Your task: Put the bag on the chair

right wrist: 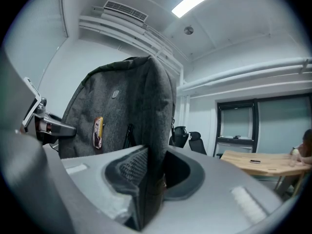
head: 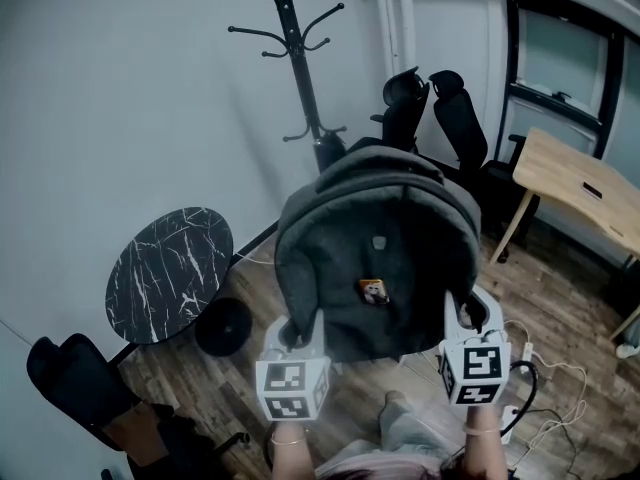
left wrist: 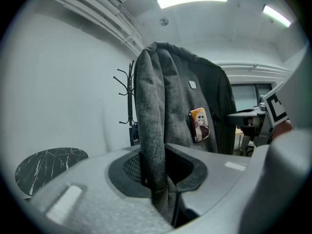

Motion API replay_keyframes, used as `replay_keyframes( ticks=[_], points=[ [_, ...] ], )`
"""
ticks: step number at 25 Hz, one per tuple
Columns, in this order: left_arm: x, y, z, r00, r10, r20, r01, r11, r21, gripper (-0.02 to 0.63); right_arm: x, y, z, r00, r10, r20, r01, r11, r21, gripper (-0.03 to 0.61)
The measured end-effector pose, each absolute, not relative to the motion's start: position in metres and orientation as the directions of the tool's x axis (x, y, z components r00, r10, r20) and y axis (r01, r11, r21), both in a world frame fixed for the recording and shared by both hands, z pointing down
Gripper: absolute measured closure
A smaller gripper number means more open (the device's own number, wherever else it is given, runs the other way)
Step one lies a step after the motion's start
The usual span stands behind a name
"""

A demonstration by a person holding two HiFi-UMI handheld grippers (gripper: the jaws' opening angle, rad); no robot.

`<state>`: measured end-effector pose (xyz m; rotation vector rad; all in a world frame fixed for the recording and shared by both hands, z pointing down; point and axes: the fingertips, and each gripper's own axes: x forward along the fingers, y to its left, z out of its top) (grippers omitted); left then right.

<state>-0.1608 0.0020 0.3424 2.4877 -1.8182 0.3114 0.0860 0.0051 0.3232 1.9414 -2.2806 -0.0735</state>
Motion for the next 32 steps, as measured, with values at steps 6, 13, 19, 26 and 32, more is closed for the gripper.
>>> replay_keyframes(
  ticks=[6,13,19,26,32],
  points=[
    [-0.152,-0.033,0.346,0.290,-0.936,0.200,-0.947,-0.311,-0.079,0.532,0.094,-0.028,0.328,-0.156,-0.984,0.089,-0.978,0.166,0.128,0.497],
    [-0.138,-0.073,0.356,0.283,-0.931,0.229,-0.950,-0.305,-0.067,0.532,0.107,-0.071,0.337,-0.160,-0.980,0.114,-0.976,0.175,0.128,0.497],
    [-0.130,-0.105,0.359,0.254,-0.938,0.237,-0.958,-0.278,-0.075,0.532,0.116,-0.109,0.341,-0.188,-0.975,0.119,-0.971,0.203,0.129,0.497],
    [-0.124,-0.141,0.372,0.206,-0.948,0.244,-0.970,-0.230,-0.075,0.531,0.124,-0.154,0.350,-0.233,-0.965,0.124,-0.958,0.249,0.139,0.497],
    [-0.121,-0.156,0.384,0.172,-0.953,0.251,-0.980,-0.191,-0.055,0.531,0.124,-0.178,0.360,-0.274,-0.952,0.137,-0.943,0.293,0.154,0.497]
  ],
)
